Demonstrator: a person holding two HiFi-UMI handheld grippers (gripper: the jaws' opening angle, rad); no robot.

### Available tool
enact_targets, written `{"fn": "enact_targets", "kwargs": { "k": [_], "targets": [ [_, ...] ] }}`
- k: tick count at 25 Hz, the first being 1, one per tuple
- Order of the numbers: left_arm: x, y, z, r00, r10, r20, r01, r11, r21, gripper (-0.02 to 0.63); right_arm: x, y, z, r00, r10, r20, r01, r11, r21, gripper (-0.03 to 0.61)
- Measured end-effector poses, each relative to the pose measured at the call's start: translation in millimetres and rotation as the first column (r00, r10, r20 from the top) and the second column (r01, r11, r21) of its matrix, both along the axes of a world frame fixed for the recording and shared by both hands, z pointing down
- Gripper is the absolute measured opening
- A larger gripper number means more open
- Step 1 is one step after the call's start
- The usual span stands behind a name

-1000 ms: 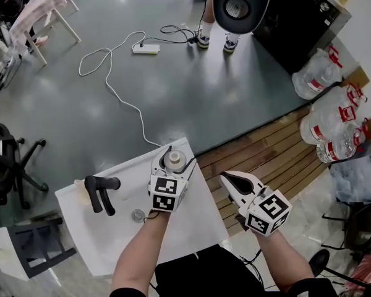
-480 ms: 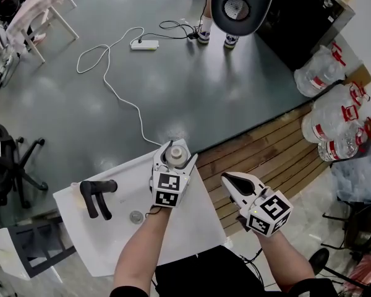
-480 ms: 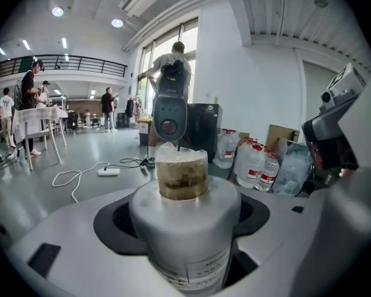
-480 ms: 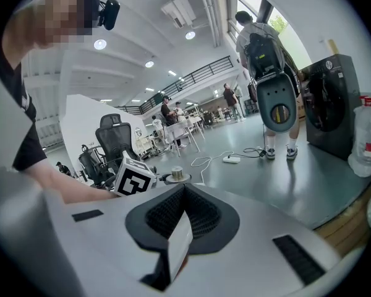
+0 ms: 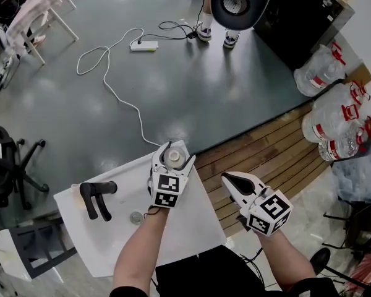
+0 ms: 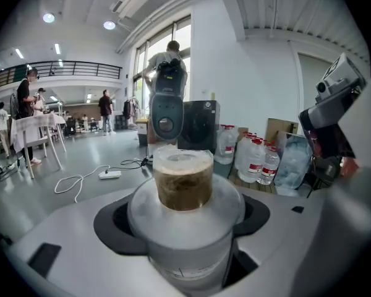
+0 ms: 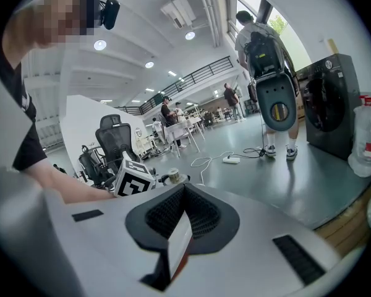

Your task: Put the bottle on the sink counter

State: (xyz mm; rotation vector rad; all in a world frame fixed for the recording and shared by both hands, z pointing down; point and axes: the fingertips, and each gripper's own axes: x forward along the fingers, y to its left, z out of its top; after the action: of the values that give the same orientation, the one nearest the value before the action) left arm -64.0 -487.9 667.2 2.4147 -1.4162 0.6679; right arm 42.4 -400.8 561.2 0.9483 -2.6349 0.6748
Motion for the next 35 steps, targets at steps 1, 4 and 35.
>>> {"fn": "enact_targets", "kwargs": {
  "k": [1, 4, 35],
  "targets": [
    [0.3, -0.1, -0.2, 1.0, 0.0, 0.003, 0.0, 1.0, -0.002, 0.341, 0.6, -0.1, -0.3, 1.0, 0.0, 0.001, 0.0, 1.0, -0.001, 0.015],
    [1.4, -1.0, -0.6, 1.0, 0.001, 0.003, -0.001, 1.0, -0.01, 0.341, 0.0, 0.8, -0.9, 1.0, -0.003, 0.005, 0.003, 1.0, -0.001, 0.014],
    [3.2, 0.5, 0.7, 0.997, 0.017, 0.075, -0.015, 1.0, -0.02, 0.341, 5.9, 5.2, -1.8, 1.0, 0.007, 0.007, -0.007, 1.0, -0.007, 0.014]
  ]
}}
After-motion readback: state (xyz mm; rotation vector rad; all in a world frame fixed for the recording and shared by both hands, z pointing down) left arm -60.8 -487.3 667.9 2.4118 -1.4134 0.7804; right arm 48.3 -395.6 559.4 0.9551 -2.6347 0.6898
